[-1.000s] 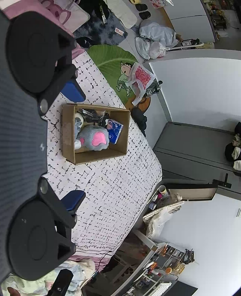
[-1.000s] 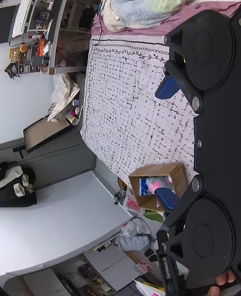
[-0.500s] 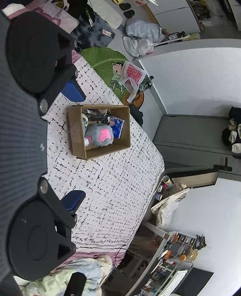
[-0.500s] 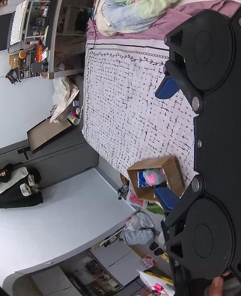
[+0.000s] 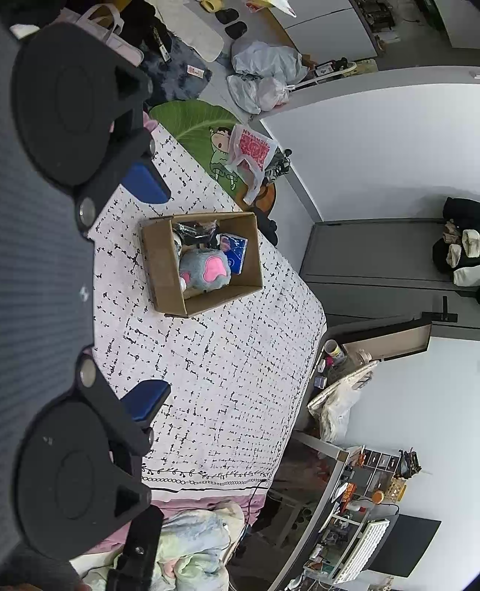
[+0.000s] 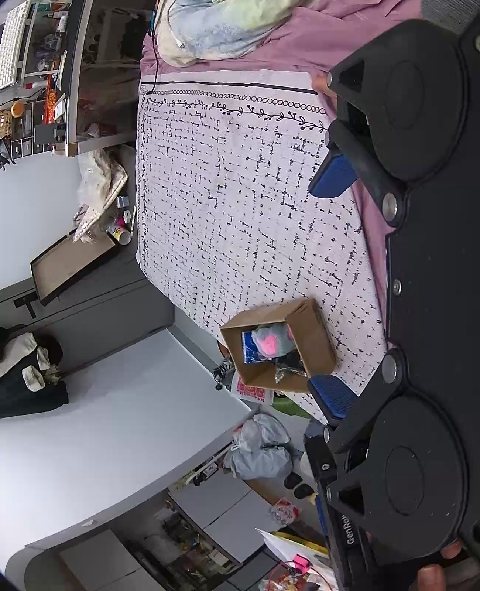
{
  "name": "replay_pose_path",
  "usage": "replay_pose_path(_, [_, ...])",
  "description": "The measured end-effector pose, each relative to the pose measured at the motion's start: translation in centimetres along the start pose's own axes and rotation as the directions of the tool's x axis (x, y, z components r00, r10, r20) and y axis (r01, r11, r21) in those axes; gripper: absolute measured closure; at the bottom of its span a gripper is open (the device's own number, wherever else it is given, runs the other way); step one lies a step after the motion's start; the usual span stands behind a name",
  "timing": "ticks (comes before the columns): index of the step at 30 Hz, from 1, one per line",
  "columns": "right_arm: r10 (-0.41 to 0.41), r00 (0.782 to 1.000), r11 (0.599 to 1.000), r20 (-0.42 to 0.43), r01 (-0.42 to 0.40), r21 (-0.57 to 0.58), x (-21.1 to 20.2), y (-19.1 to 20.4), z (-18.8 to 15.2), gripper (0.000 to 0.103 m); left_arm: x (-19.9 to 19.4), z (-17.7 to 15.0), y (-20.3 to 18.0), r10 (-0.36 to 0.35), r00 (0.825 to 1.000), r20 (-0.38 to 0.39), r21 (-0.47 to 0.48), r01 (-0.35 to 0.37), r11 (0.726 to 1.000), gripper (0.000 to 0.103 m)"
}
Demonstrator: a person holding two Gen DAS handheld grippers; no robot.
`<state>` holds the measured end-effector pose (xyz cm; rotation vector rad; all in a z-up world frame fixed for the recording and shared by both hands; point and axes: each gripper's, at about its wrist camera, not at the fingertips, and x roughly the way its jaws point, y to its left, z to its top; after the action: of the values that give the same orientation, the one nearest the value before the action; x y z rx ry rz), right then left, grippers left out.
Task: Organize soft objects
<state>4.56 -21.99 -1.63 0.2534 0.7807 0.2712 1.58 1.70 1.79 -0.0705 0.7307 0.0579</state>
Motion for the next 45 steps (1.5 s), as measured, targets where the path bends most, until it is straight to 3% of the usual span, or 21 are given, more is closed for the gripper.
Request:
replay_pose_path(11, [-0.003,1.0,1.0,-0.003,0.003,-0.018,-0.27,0.16,-0.29,0.0,-0.78,-0.72,-0.12,0.023,1.0,-0.007,0.008,-0.023,1.0,0.002])
replay_pose_path(45, [-0.013,1.0,1.0,-0.023,0.013,-0.012,0.29,-0.37,-0.29,0.0,-0.17,-0.87,-0.73,0.006,0.999,-0.033,0.028,-0.005,1.0,0.002])
